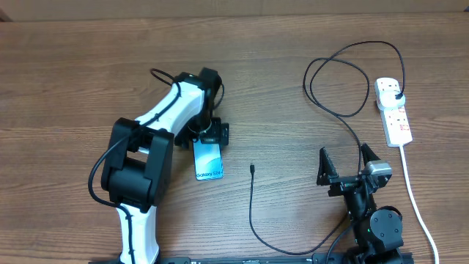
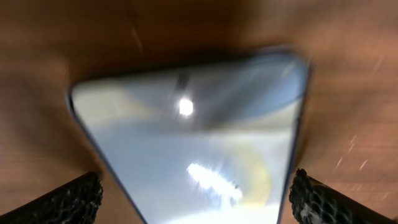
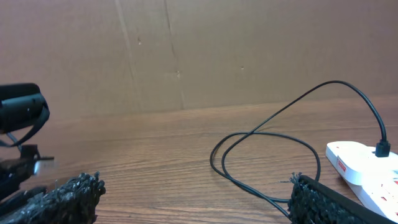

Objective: Plug charger to phone and switch on socket
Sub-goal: 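Tilt the held phone upright, bottom edge toward the cable end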

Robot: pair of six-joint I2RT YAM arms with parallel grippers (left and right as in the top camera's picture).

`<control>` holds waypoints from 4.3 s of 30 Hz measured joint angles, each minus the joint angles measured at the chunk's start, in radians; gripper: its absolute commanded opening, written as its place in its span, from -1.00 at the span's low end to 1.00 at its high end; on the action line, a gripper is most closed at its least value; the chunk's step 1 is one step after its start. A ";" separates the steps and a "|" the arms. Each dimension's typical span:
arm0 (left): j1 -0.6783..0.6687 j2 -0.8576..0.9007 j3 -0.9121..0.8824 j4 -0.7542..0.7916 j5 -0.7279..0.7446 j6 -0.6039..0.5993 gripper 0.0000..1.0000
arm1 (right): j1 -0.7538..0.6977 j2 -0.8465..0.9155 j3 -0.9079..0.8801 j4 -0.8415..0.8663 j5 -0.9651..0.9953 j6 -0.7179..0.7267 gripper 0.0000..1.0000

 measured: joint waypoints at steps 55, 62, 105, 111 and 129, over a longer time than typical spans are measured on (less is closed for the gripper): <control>-0.063 -0.069 -0.134 0.120 -0.035 -0.151 1.00 | 0.000 0.000 0.000 0.000 0.000 0.000 1.00; -0.063 -0.073 -0.134 0.158 -0.053 -0.158 1.00 | 0.000 0.000 0.000 0.000 0.000 0.000 1.00; -0.062 -0.077 -0.133 0.206 -0.048 -0.144 1.00 | 0.000 0.000 0.000 0.000 0.000 0.000 1.00; -0.062 -0.077 -0.133 0.200 -0.048 -0.126 0.95 | 0.000 0.000 0.000 0.000 0.000 0.000 1.00; -0.061 -0.076 -0.132 0.140 -0.025 -0.097 0.84 | 0.000 0.000 0.000 0.000 -0.015 0.000 1.00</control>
